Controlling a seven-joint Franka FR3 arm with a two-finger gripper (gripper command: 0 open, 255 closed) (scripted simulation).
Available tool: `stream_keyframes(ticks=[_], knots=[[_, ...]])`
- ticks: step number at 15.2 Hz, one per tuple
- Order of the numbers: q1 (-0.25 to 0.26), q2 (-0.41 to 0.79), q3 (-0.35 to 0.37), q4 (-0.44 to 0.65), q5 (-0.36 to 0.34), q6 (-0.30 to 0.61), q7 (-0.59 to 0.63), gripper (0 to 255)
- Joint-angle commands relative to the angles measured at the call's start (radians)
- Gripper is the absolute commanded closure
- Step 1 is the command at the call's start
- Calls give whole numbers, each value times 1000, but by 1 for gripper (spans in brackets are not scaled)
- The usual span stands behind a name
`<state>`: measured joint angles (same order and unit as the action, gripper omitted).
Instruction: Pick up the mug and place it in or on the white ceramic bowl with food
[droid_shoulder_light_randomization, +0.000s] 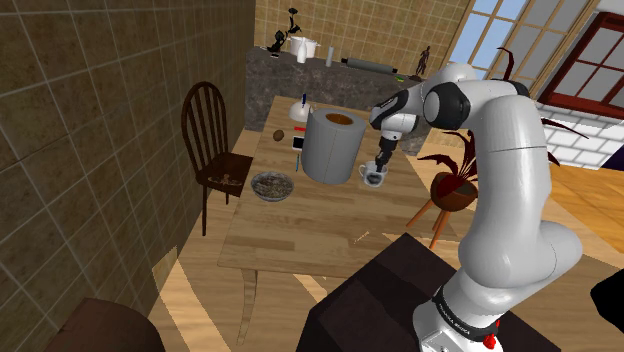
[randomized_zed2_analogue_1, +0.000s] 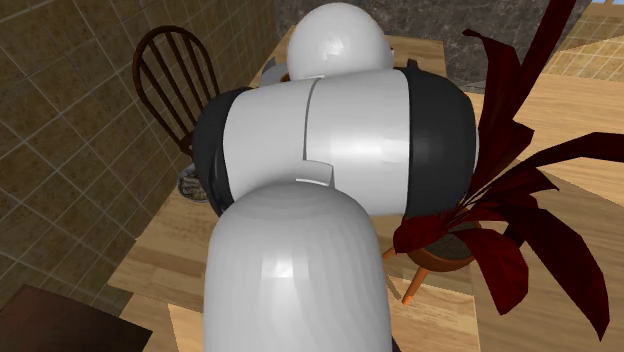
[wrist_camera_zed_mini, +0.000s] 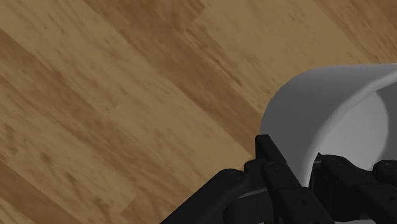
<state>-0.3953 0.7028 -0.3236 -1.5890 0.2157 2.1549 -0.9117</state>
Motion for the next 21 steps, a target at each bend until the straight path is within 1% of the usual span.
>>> stream_keyframes(ticks=[1, 10, 16, 21], knots=[[3, -16, -4, 2, -5, -18, 2, 255], [12, -80, -19, 19, -26, -97, 12, 255], [111, -102, 4, -6, -34, -92, 130, 255], [186, -99, 27, 9, -37, -102, 230, 255]])
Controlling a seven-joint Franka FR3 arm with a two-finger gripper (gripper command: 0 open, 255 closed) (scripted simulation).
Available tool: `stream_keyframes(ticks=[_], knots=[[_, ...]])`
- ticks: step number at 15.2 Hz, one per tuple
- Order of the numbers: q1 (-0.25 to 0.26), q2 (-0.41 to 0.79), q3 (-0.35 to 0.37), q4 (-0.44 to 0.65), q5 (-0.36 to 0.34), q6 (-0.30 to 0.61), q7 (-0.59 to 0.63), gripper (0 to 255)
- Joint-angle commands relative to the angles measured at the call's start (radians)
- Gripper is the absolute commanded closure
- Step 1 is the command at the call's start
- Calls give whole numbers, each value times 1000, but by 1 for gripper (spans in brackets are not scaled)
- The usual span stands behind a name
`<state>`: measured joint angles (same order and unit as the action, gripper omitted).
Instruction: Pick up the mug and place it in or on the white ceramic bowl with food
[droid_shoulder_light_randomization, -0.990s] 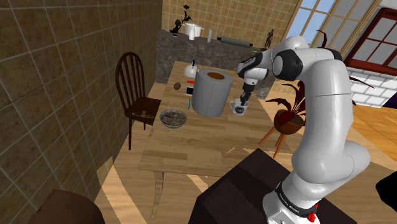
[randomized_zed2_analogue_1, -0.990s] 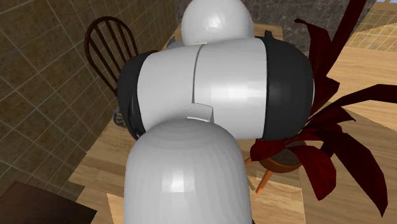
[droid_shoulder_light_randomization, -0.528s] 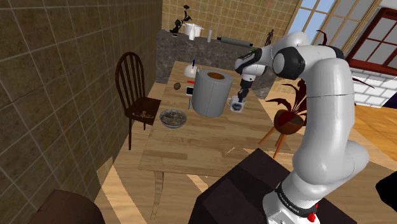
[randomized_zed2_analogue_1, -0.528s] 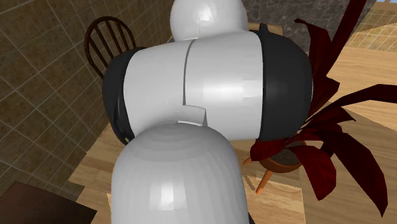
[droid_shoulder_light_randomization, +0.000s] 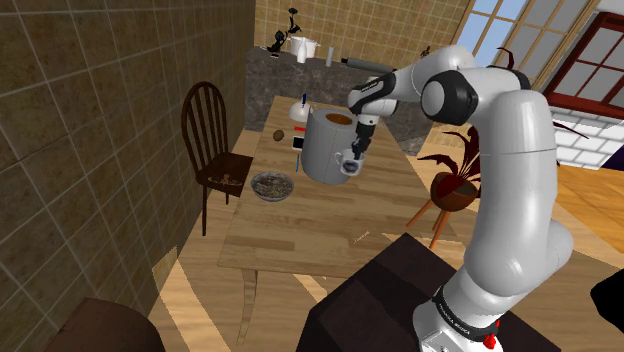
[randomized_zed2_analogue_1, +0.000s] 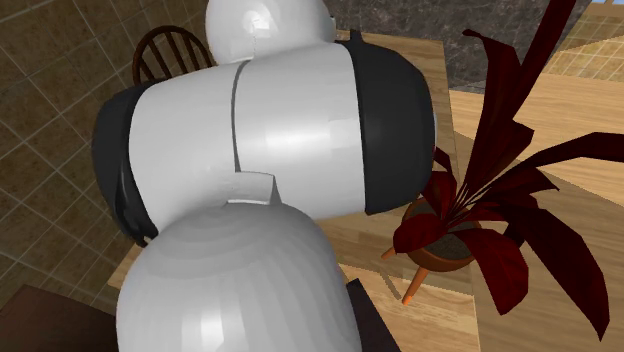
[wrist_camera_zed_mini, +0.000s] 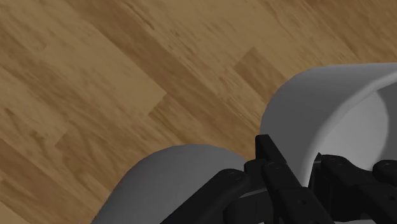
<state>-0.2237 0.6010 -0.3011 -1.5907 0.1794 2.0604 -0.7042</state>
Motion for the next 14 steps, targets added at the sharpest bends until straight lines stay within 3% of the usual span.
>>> stream_keyframes(ticks=[1, 8, 14], knots=[[29, 6, 9, 18, -1, -11, 42, 255], [123, 51, 44, 106, 0, -49, 177, 255], [193, 127, 73, 245, 3, -108, 290, 255]])
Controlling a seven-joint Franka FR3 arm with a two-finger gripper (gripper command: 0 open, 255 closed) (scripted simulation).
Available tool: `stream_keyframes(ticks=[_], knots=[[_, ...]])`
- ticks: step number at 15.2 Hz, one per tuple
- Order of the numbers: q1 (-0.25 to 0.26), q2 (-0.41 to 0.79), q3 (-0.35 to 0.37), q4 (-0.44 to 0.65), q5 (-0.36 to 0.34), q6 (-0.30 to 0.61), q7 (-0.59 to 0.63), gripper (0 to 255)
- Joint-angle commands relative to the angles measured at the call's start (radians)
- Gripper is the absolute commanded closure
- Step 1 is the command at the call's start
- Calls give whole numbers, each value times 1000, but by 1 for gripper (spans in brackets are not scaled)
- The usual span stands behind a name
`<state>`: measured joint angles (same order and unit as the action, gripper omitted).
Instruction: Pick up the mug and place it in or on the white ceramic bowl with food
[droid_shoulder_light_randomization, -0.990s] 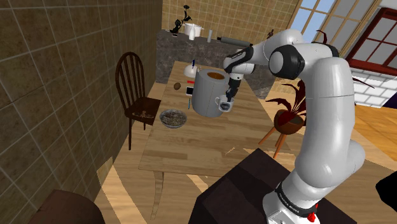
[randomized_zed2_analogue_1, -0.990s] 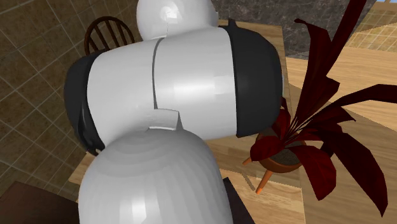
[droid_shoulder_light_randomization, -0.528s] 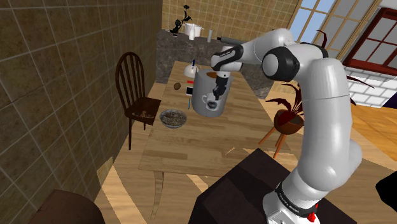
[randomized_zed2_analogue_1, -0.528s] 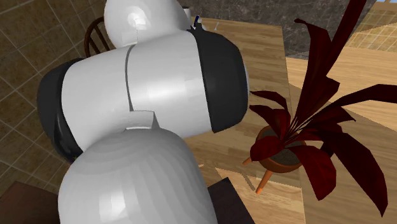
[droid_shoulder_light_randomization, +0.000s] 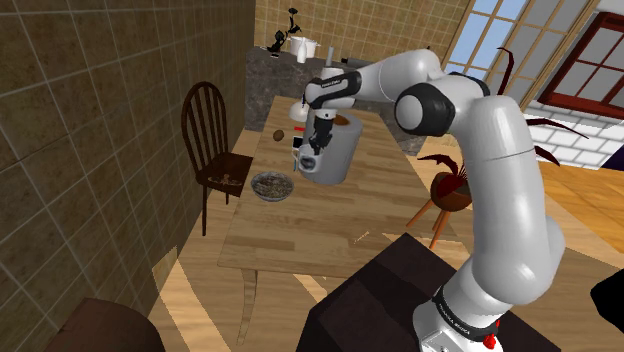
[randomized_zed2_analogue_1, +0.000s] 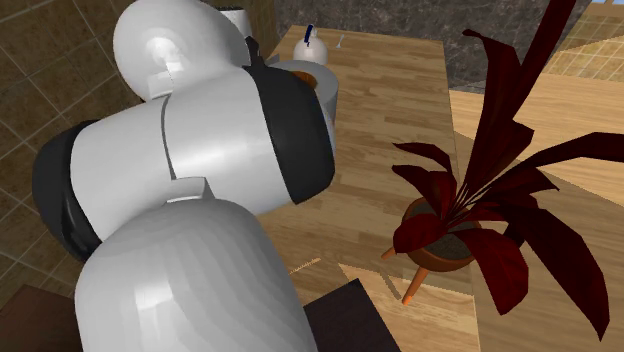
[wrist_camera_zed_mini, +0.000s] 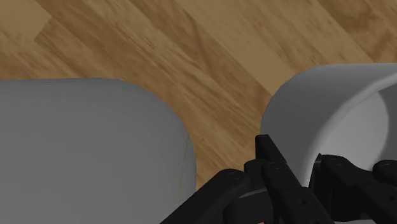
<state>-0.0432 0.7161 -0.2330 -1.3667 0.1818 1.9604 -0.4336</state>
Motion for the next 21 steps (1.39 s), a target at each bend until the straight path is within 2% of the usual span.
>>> stream_keyframes(ticks=[1, 7, 9, 11, 21], knots=[[23, 28, 9, 51, 1, -20, 38, 255], [77, 165, 37, 298, 4, -125, 149, 255], [90, 233, 46, 424, 5, -178, 188, 255], [96, 326, 56, 593, 6, -252, 227, 255], [101, 365, 59, 528, 12, -149, 219, 255]])
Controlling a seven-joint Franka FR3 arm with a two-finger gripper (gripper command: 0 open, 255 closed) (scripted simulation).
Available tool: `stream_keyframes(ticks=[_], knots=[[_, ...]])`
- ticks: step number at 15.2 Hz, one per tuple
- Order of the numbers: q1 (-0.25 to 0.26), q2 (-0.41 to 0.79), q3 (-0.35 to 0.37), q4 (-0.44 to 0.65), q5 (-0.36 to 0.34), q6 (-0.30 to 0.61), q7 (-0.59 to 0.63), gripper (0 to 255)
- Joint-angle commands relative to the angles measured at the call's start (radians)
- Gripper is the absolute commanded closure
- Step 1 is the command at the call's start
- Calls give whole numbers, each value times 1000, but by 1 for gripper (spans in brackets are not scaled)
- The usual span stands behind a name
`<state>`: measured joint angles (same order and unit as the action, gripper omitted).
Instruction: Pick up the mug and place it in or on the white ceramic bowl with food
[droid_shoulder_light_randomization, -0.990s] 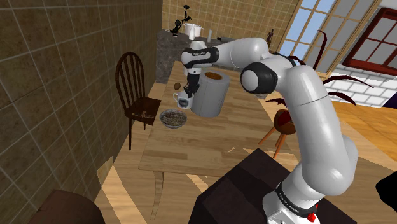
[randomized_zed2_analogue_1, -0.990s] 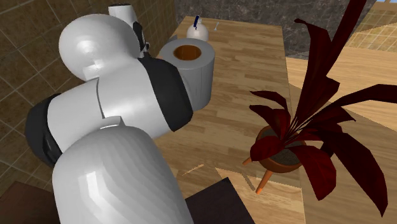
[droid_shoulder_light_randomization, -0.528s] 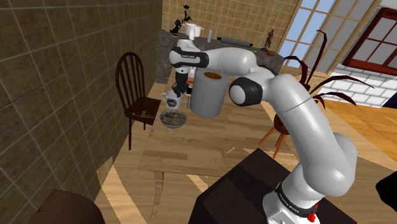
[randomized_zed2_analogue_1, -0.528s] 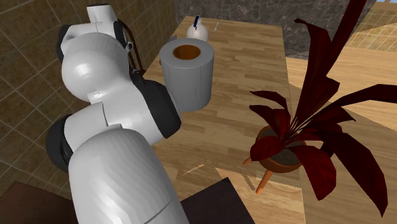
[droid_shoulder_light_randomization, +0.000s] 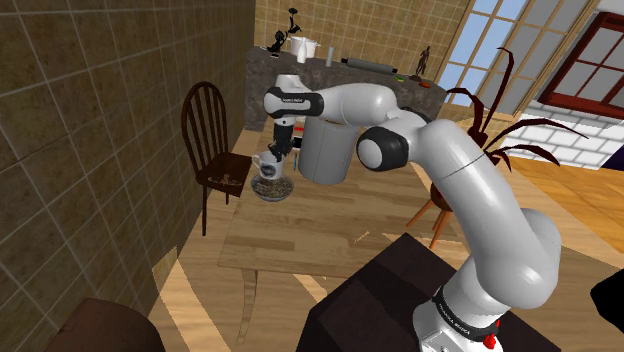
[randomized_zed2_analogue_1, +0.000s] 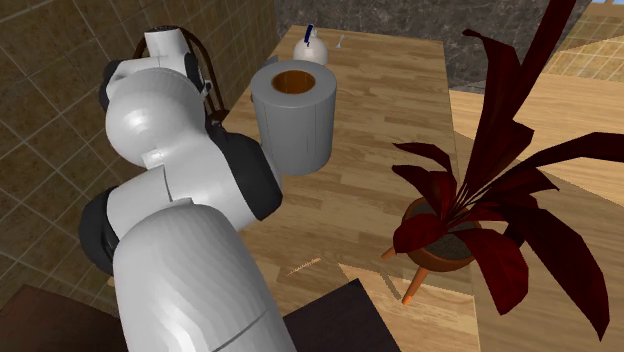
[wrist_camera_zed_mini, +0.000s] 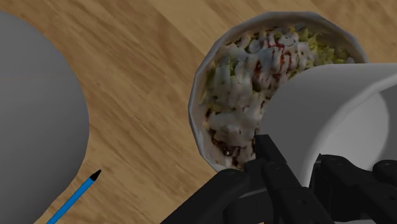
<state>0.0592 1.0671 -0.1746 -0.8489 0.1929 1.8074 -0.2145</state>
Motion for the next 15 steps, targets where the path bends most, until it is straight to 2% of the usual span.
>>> stream_keyframes(ticks=[1, 5, 13, 14, 15], knots=[[-1, 20, 2, 8, 1, 13, 0, 255], [-2, 50, 4, 4, 4, 47, -2, 255], [-2, 50, 4, 4, 4, 47, -2, 255], [-2, 50, 4, 3, 4, 48, -2, 0], [-2, 50, 4, 3, 4, 48, -2, 0]])
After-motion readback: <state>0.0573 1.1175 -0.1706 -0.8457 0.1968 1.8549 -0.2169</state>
